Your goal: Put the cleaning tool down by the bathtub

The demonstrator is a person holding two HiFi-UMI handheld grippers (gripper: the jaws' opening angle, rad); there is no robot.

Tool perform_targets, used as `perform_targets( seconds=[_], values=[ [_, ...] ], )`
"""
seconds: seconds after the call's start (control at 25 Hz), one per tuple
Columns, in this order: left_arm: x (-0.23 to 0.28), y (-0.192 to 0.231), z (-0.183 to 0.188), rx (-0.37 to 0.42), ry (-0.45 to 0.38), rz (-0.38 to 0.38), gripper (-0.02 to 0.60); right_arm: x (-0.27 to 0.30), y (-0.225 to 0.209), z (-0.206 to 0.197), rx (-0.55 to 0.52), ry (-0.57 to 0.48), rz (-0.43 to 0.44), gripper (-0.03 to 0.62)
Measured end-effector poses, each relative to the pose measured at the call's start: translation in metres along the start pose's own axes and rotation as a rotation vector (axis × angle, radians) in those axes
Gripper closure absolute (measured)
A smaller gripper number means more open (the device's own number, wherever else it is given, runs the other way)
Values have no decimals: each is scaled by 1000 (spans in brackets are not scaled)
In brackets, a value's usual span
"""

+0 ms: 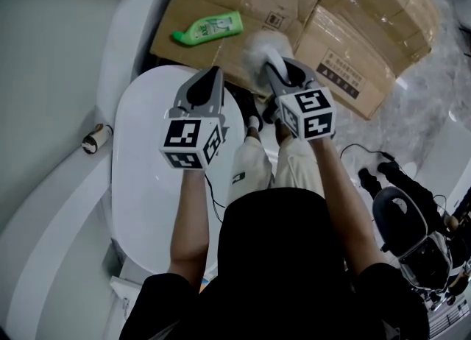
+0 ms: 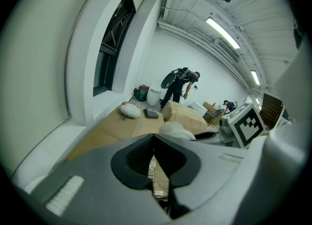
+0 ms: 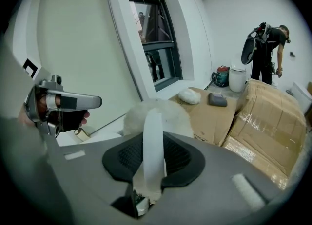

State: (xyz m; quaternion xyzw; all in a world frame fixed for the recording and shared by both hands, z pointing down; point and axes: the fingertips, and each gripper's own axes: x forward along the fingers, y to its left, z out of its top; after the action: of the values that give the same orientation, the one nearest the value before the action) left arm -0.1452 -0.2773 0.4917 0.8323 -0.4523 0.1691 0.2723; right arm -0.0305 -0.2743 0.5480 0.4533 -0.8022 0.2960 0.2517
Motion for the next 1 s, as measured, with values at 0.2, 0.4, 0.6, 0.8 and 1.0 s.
perform_targets(
  seconds=[0.2,0.4,0.6,0.8,1.0],
  values=[
    [8,10,-11,-10,16,4,583,18,-6,-9,10,24,-6,500],
    [15,16,-21,-21,19,11,583,36,-12,-25,14,56,-10,500],
    [16,19,-31,-34,15,30,583,50,-11,-41,19,81,-8,500],
    [23,19,-40,-36,21,30,583,65,-15,-54,30,94,-2,500],
    [30,20,-50,-33,24,37,583,79,-17,-64,21,101,9,500]
  ],
)
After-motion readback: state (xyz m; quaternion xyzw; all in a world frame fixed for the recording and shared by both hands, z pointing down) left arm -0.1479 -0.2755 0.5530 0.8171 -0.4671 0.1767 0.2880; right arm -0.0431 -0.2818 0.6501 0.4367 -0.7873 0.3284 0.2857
